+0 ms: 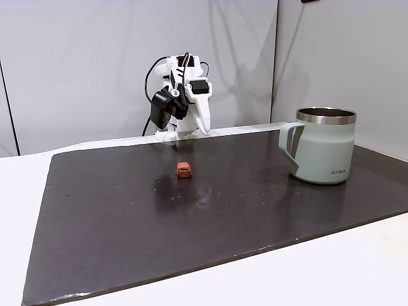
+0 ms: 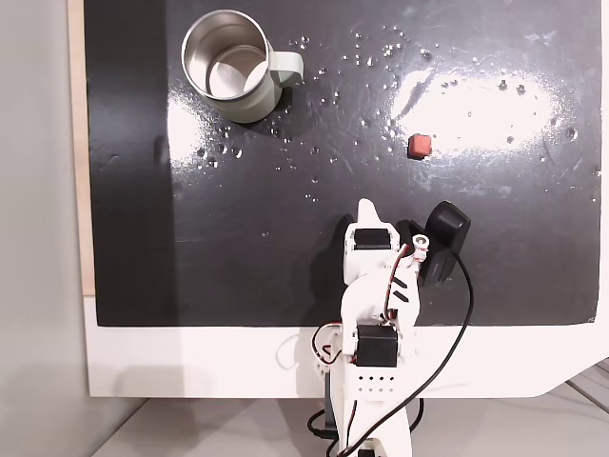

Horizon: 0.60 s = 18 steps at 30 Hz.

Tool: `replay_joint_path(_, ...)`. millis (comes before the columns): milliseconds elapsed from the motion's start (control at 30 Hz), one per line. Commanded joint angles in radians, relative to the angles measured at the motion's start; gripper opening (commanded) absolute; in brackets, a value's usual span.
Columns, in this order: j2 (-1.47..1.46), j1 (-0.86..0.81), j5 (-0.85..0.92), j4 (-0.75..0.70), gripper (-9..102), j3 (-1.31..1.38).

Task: Grasp a cube and put it in the cup.

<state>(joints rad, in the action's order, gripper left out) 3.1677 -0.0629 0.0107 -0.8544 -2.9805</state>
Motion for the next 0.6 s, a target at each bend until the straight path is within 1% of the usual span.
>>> replay_joint_path(0,0.011,0.032,0.009,0.048,0,-0.002)
replay_joint_path(567,0.011,0.04,0.021,0.052,0,-0.002)
